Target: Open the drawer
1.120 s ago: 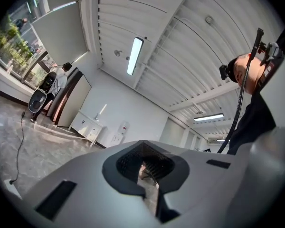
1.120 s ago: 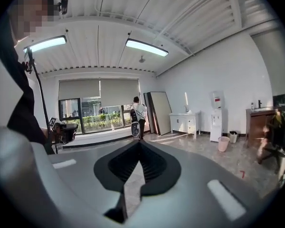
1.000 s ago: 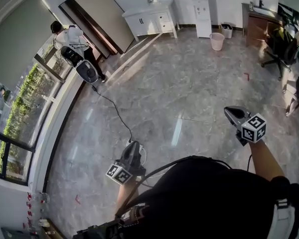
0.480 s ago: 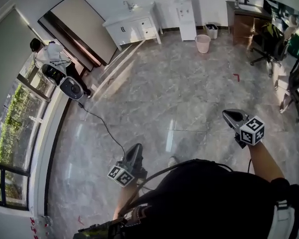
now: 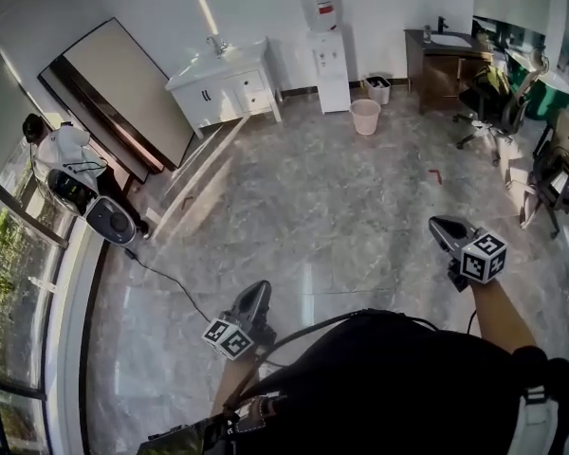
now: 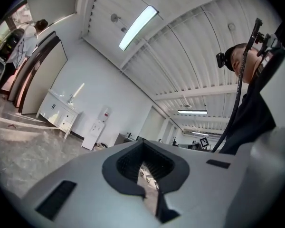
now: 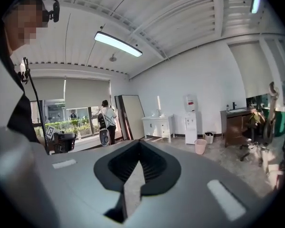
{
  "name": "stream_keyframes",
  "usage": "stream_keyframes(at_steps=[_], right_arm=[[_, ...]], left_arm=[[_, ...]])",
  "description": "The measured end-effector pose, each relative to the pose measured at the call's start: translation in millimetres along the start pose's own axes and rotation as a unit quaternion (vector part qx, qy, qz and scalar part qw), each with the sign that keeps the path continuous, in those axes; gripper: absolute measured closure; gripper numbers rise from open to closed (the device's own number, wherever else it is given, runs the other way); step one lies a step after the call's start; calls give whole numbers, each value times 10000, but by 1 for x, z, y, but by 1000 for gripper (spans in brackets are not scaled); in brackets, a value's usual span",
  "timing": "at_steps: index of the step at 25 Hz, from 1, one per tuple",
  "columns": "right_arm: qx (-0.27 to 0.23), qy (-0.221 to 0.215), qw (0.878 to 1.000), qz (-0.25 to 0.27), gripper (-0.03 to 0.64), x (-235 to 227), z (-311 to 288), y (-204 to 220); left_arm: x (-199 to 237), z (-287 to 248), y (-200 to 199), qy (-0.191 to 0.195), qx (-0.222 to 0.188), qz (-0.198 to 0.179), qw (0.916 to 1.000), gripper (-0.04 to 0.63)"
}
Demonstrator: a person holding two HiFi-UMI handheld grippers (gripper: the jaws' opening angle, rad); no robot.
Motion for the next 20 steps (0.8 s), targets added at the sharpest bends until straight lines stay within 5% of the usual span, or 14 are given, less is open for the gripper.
stream_keyframes(at_steps=[13,17,20], right_arm=[[155,164,9997,7,617,-69,-97,-21],[130,-45,9999,-88,617,-135,-120,-18],[215,-350,9990,-155,618,-200,-156,-24]], left_arm=[[97,-100,-32,62,208,144,9997,595],[95,-152,-29,1,103,18,9999,595],[93,-199,-36,-390,-68,-3,9992,595]])
Point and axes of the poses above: the fingertips, and each gripper's own axes: z backward along the fingers, x to its left, y out of its underside, the point moved 10 cm from there along z, backward along the fingers, and after that the axes turned 5 degrees about -y, right-handed, at the moved point
